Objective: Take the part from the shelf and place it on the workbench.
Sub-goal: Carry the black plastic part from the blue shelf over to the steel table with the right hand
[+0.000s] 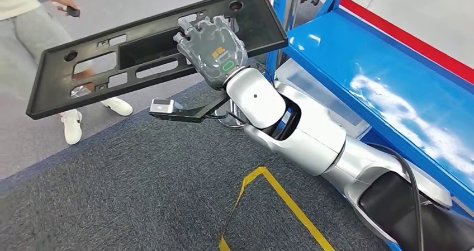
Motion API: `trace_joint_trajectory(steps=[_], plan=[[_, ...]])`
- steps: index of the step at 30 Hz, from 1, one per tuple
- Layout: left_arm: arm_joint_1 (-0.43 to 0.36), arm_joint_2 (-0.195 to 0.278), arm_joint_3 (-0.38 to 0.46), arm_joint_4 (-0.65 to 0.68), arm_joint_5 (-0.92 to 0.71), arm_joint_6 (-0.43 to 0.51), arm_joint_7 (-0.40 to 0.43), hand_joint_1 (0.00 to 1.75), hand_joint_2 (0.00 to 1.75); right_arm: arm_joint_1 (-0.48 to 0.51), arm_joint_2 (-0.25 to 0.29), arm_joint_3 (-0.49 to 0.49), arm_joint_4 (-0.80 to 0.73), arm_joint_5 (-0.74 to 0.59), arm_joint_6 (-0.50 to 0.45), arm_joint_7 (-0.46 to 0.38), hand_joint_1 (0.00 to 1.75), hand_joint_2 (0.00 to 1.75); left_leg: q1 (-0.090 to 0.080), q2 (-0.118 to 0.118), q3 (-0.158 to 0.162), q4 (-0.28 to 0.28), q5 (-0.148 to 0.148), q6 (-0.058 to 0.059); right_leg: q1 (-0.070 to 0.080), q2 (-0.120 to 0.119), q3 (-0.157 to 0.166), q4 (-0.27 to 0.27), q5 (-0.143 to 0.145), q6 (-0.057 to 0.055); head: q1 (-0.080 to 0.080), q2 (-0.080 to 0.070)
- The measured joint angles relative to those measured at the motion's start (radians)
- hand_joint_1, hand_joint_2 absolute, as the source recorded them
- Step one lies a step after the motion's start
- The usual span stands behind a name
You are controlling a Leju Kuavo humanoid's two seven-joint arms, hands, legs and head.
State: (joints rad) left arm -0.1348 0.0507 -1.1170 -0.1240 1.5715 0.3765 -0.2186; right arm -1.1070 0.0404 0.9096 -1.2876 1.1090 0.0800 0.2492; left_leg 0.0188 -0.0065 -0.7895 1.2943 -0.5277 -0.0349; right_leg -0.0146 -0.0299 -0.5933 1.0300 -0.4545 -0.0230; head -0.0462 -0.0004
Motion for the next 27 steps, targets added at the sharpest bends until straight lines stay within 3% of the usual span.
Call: trace_joint_trajectory(steps=[1, 2, 4, 5, 6, 8, 9, 11, 13, 14, 15, 16, 18, 19, 21, 22, 23, 24, 25, 27], plan=[[0.001, 0.0, 0.0, 0.0, 0.0, 0.0, 0.0, 0.0, 1.75, 0.0, 0.0, 0.001, 0.001, 0.0, 0.0, 0.0, 1.75, 1.75, 0.001, 0.003, 0.006, -0.009, 0.013, -0.001, 0.0, -0.014, 0.001, 0.0, -0.002, 0.0, 0.0, 0.0], [0.002, 0.0, 0.0, 0.0, 0.0, 0.0, 0.0, 0.0, 1.75, 0.0, 0.0, 0.002, 0.002, 0.0, 0.0, 0.0, 1.75, 1.75, 0.001, 0.008, 0.033, -0.056, 0.041, 0.0, 0.001, -0.026, 0.002, 0.001, -0.004, 0.001, 0.0, 0.0], [0.002, 0.001, 0.0, 0.0, 0.0, 0.0, 0.0, 0.0, 1.75, -0.001, 0.001, 0.004, 0.002, 0.0, 0.0, 0.0, 1.75, 1.75, -0.007, 0.045, 0.109, -0.195, 0.093, 0.009, 0.005, -0.049, 0.007, 0.002, -0.01, 0.006, 0.0, 0.0], [0.001, 0.002, 0.0, 0.0, 0.0, 0.0, 0.0, 0.0, 1.75, -0.002, 0.001, 0.004, 0.002, 0.0, 0.0, 0.0, 1.75, 1.75, -0.012, 0.059, 0.135, -0.243, 0.106, 0.017, 0.008, -0.059, 0.009, 0.002, -0.012, 0.01, 0.001, 0.0], [0.0, 0.002, 0.0, 0.0, 0.0, 0.0, 0.0, 0.0, 1.75, -0.003, 0.001, 0.004, 0.002, 0.0, 0.0, 0.0, 1.75, 1.75, -0.017, 0.067, 0.146, -0.268, 0.108, 0.025, 0.012, -0.069, 0.011, 0.002, -0.014, 0.014, 0.001, 0.0], [0.0, 0.002, 0.0, 0.0, 0.0, 0.0, 0.0, 0.0, 1.75, -0.004, 0.002, 0.004, 0.003, 0.0, 0.0, 0.0, 1.75, 1.75, -0.019, 0.048, 0.145, -0.272, 0.109, 0.039, 0.016, -0.088, 0.016, -0.001, -0.017, 0.021, 0.003, 0.0], [0.002, 0.002, 0.0, 0.0, 0.0, 0.0, 0.0, 0.0, 1.75, -0.005, 0.003, 0.005, 0.003, 0.0, 0.0, 0.0, 1.75, 1.75, -0.016, 0.037, 0.147, -0.275, 0.111, 0.044, 0.015, -0.086, 0.017, 0.002, -0.023, 0.026, 0.004, 0.0], [0.004, 0.001, 0.0, 0.0, 0.0, 0.0, 0.0, 0.0, 1.75, -0.006, 0.004, 0.005, 0.004, 0.0, 0.0, 0.0, 1.75, 1.75, -0.009, 0.017, 0.153, -0.285, 0.115, 0.056, 0.012, -0.042, 0.0, 0.051, -0.059, 0.033, 0.007, 0.0], [0.003, 0.001, 0.0, 0.0, 0.0, 0.0, 0.0, 0.0, 1.75, -0.005, 0.004, 0.005, 0.005, 0.0, -0.001, 0.0, 1.75, 1.75, -0.007, -0.004, 0.154, -0.287, 0.117, 0.064, 0.008, 0.012, -0.057, 0.172, -0.121, 0.035, 0.011, 0.0], [0.002, 0.001, 0.0, 0.0, 0.0, -0.001, 0.0, 0.0, 1.75, -0.003, 0.004, 0.005, 0.006, 0.0, 0.0, 0.0, 1.75, 1.75, -0.007, -0.016, 0.154, -0.286, 0.117, 0.066, 0.007, 0.023, -0.089, 0.236, -0.143, 0.036, 0.013, 0.0], [0.002, 0.001, 0.0, 0.0, 0.0, -0.001, 0.0, 0.0, 1.75, 0.0, 0.003, 0.006, 0.008, 0.0, 0.0, 0.0, 1.75, 1.75, -0.007, -0.03, 0.153, -0.284, 0.117, 0.066, 0.006, 0.028, -0.111, 0.275, -0.149, 0.036, 0.014, 0.0], [0.002, 0.001, 0.0, 0.0, 0.0, -0.001, 0.0, 0.0, 1.75, 0.001, 0.003, 0.006, 0.009, 0.0, 0.0, 0.0, 1.75, 1.75, -0.006, -0.045, 0.152, -0.282, 0.117, 0.066, 0.005, 0.029, -0.116, 0.277, -0.134, 0.037, 0.013, 0.0], [0.002, 0.001, 0.0, 0.0, 0.0, -0.001, 0.0, 0.0, 1.75, 0.001, 0.002, 0.007, 0.01, 0.0, 0.0, 0.0, 1.75, 1.75, -0.004, -0.075, 0.152, -0.274, 0.114, 0.061, -0.001, 0.043, -0.077, 0.178, -0.061, 0.038, 0.014, 0.0], [0.002, 0.001, 0.0, 0.0, 0.0, -0.001, 0.0, 0.0, 1.75, 0.0, 0.002, 0.007, 0.01, 0.0, 0.0, 0.0, 1.75, 1.75, -0.004, -0.089, 0.149, -0.268, 0.111, 0.057, -0.005, 0.067, -0.05, 0.116, -0.032, 0.038, 0.014, 0.0], [0.0, 0.001, 0.0, 0.0, 0.0, -0.001, 0.0, 0.0, 1.75, -0.001, 0.002, 0.007, 0.01, 0.0, -0.001, 0.0, 1.75, 1.75, -0.001, -0.113, 0.137, -0.257, 0.11, 0.045, -0.012, 0.111, -0.016, 0.038, -0.011, 0.038, 0.013, 0.0], [0.0, 0.001, 0.0, 0.0, 0.0, -0.001, 0.0, 0.0, 1.75, -0.001, 0.002, 0.007, 0.01, 0.0, -0.001, 0.0, 1.75, 1.75, 0.002, -0.125, 0.131, -0.257, 0.112, 0.039, -0.011, 0.121, -0.013, 0.03, -0.016, 0.037, 0.013, 0.0], [0.002, 0.002, 0.0, 0.0, 0.0, -0.001, 0.001, 0.0, 1.75, -0.001, 0.003, 0.008, 0.011, 0.0, -0.001, 0.0, 1.75, 1.75, 0.005, -0.137, 0.126, -0.259, 0.116, 0.032, -0.01, 0.113, -0.011, 0.025, -0.015, 0.033, 0.013, 0.0], [0.005, 0.001, -0.001, 0.0, 0.0, -0.001, 0.002, 0.0, 1.75, -0.001, 0.004, 0.008, 0.011, 0.0, -0.001, 0.0, 1.75, 1.75, 0.008, -0.14, 0.123, -0.261, 0.118, 0.026, -0.009, 0.1, -0.009, 0.021, -0.012, 0.028, 0.014, 0.0], [0.008, 0.0, -0.001, 0.001, 0.0, 0.0, 0.004, 0.0, 1.75, -0.002, 0.005, 0.009, 0.011, 0.0, -0.001, 0.0, 1.75, 1.75, 0.006, -0.123, 0.117, -0.255, 0.114, 0.02, -0.01, 0.088, -0.006, 0.017, -0.009, 0.022, 0.011, 0.0], [0.006, -0.003, -0.001, 0.001, -0.001, 0.0, 0.006, 0.0, 1.75, -0.004, 0.008, 0.01, 0.012, 0.0, -0.001, 0.0, 1.75, 1.75, 0.002, -0.057, 0.082, -0.183, 0.075, 0.011, -0.011, 0.059, -0.001, 0.009, -0.006, 0.012, 0.002, 0.0]])
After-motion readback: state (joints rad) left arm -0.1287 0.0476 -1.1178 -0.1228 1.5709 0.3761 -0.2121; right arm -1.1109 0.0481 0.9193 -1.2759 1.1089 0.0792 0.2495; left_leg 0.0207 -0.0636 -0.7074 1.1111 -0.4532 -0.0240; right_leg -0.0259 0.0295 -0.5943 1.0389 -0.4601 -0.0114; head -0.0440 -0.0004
